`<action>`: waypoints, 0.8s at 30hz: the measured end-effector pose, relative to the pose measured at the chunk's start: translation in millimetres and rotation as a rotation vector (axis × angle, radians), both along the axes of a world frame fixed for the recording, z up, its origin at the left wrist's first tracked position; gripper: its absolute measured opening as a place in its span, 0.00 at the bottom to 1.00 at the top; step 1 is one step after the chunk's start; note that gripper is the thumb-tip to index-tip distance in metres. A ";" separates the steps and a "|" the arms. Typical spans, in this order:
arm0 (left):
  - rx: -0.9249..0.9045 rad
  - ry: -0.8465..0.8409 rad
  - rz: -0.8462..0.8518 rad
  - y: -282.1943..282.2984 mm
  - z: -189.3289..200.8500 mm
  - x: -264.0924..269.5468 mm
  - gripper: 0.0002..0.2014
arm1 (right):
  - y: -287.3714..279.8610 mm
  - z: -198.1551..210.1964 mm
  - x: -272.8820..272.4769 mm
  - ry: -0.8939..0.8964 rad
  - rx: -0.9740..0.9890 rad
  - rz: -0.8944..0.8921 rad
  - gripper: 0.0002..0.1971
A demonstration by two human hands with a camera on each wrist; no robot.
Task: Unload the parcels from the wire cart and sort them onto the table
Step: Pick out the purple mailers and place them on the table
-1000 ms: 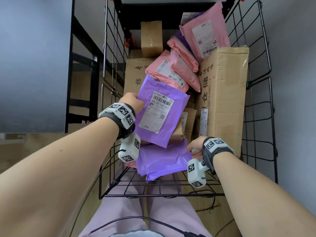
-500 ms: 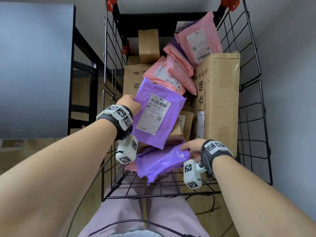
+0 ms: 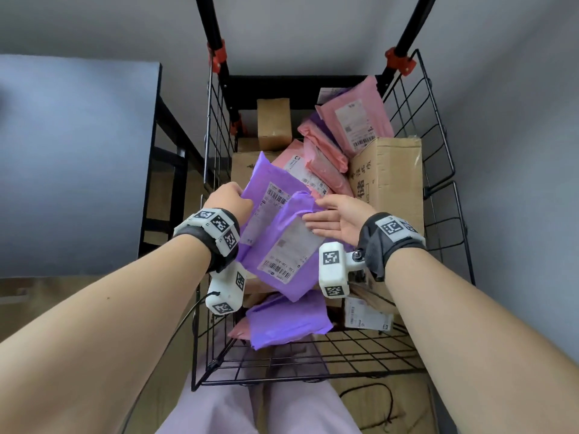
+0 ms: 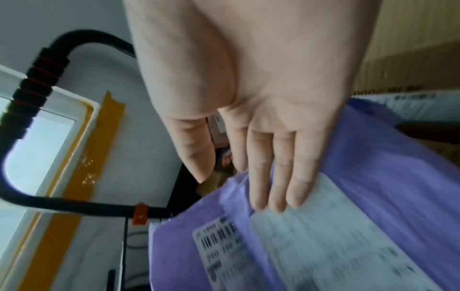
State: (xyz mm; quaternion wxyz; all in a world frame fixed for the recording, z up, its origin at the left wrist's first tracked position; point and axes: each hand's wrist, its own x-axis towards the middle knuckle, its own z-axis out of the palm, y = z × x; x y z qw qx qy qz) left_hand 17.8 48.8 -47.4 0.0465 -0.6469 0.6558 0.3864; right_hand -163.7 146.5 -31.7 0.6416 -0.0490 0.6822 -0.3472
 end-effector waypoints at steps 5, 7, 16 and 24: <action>0.010 -0.032 -0.020 -3.2 -8.3 0.5 0.05 | 0.6 -47.2 15.3 0.330 -0.012 0.046 0.30; 0.027 -0.038 -0.025 -3.6 -12.3 -0.6 0.05 | 9.1 -59.1 13.8 0.578 0.116 0.112 0.33; 0.085 -0.069 -0.053 -4.3 -30.1 2.3 0.05 | 14.1 -81.4 9.8 0.440 0.443 0.123 0.28; 0.135 -0.105 -0.195 -0.2 -28.4 -3.9 0.04 | 13.5 -74.4 24.6 0.133 0.268 0.149 0.14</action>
